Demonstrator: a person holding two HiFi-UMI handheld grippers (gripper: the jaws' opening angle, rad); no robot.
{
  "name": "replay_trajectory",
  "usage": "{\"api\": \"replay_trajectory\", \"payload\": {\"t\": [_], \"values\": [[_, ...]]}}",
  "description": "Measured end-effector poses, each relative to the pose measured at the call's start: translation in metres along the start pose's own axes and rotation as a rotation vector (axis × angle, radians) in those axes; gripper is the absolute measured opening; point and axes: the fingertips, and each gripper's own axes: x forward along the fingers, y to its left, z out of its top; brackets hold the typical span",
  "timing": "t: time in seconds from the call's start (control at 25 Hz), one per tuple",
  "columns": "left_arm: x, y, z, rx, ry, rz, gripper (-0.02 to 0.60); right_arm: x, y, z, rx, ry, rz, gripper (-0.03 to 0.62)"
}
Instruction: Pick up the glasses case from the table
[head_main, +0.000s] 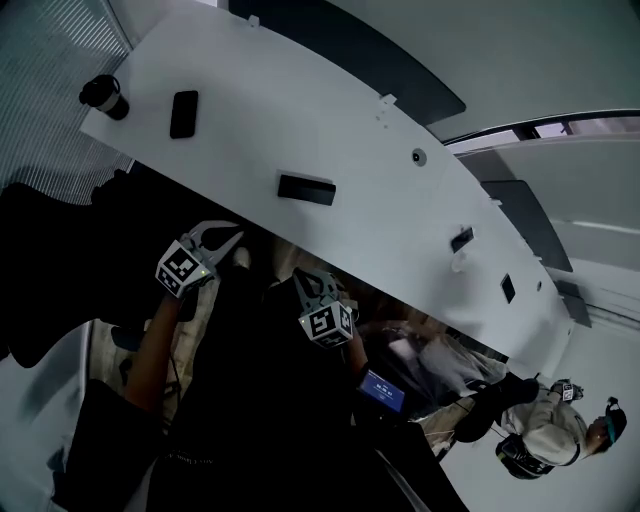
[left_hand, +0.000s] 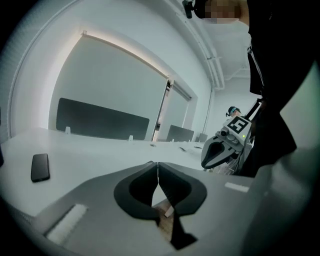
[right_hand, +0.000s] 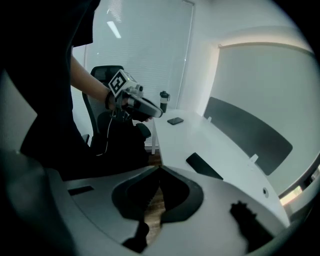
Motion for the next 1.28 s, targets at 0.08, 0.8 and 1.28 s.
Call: {"api": "replay_trajectory", "payload": {"t": [0.08,0.8,1.28], "values": [[0.014,0.007,0.004,0.047,0.045,-0.013,0.021,0.008,-0.014,0.004,0.060,-0.019,0.010,0.008],[0.243,0.046,-0.086,0.458,1.063,-0.279,0.397,-0.022,-0.189,-0.059,0.429,-0.178,-0.197,0.008],[0.267,0.045,-0.125,0.546,1.187,-0.324,0.386,-0.043,-0.200,-0.100,0.589,-0.160,-0.316,0.008]]}}
